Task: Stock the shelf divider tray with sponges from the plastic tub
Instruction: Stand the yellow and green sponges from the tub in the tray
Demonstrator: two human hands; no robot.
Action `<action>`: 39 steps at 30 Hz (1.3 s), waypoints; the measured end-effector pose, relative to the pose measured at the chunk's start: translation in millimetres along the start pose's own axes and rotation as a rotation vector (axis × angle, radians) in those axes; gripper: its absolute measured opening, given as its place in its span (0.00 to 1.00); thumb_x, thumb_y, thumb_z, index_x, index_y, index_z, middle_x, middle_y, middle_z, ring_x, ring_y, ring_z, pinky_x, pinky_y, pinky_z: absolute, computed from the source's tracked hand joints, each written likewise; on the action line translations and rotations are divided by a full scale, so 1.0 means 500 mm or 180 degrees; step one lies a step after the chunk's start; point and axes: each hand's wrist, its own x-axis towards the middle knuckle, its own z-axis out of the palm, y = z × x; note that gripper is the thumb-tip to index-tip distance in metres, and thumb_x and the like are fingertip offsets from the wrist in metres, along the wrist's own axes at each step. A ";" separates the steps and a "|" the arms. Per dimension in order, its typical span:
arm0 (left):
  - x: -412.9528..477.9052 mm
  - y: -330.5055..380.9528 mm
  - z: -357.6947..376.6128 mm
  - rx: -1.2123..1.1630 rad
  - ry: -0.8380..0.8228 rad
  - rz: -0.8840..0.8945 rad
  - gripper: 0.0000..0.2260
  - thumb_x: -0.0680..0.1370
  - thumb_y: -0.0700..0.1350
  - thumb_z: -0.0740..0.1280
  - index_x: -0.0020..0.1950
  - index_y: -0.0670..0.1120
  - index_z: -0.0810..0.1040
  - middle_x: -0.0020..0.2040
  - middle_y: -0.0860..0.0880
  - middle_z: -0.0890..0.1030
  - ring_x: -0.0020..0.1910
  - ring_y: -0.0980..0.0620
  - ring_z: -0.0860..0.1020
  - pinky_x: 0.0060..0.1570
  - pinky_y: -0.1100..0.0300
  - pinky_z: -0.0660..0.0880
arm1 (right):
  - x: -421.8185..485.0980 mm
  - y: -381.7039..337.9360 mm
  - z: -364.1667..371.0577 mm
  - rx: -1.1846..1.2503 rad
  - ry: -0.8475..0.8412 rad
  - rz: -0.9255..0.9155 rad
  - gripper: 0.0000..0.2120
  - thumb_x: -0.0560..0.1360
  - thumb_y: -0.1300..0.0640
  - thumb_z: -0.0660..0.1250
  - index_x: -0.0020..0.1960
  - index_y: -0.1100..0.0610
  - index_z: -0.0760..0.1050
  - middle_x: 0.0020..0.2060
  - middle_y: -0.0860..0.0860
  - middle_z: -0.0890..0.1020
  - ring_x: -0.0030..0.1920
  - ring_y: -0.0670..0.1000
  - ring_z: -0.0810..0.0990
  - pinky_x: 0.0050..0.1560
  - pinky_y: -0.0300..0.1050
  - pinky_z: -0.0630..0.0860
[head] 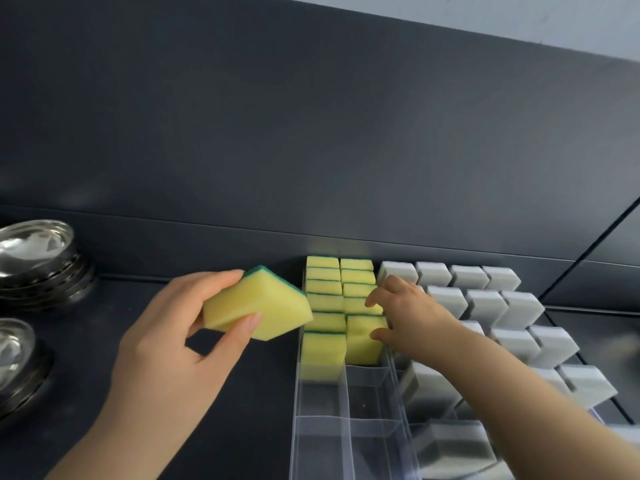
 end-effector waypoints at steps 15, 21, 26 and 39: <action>0.040 0.027 0.167 -0.0155 -0.1488 0.0113 0.19 0.73 0.53 0.67 0.63 0.54 0.75 0.56 0.66 0.72 0.56 0.68 0.70 0.57 0.73 0.67 | -0.142 0.010 -0.103 0.1768 0.1152 -0.0259 0.11 0.70 0.47 0.67 0.52 0.37 0.73 0.50 0.35 0.77 0.53 0.39 0.75 0.53 0.31 0.71; 0.032 0.025 0.244 -0.0165 -0.1716 0.0205 0.18 0.74 0.50 0.69 0.63 0.53 0.75 0.54 0.61 0.73 0.51 0.64 0.72 0.51 0.68 0.70 | -0.145 0.004 -0.049 0.1735 0.1169 -0.0269 0.18 0.73 0.55 0.68 0.59 0.41 0.71 0.58 0.34 0.72 0.59 0.33 0.70 0.58 0.27 0.66; 0.027 0.011 0.265 0.0059 -0.1778 0.0223 0.19 0.74 0.49 0.69 0.65 0.54 0.73 0.57 0.59 0.73 0.51 0.61 0.72 0.50 0.64 0.72 | -0.138 0.007 -0.022 0.1611 0.1070 -0.0123 0.16 0.74 0.55 0.67 0.61 0.47 0.74 0.57 0.30 0.69 0.58 0.31 0.68 0.56 0.22 0.63; -0.009 -0.017 0.282 0.0688 -0.1752 0.0538 0.15 0.69 0.50 0.74 0.53 0.46 0.79 0.48 0.53 0.78 0.43 0.54 0.78 0.38 0.65 0.73 | -0.114 0.009 0.005 0.0408 0.0762 -0.0357 0.13 0.68 0.59 0.73 0.52 0.57 0.81 0.49 0.51 0.82 0.49 0.55 0.80 0.49 0.47 0.78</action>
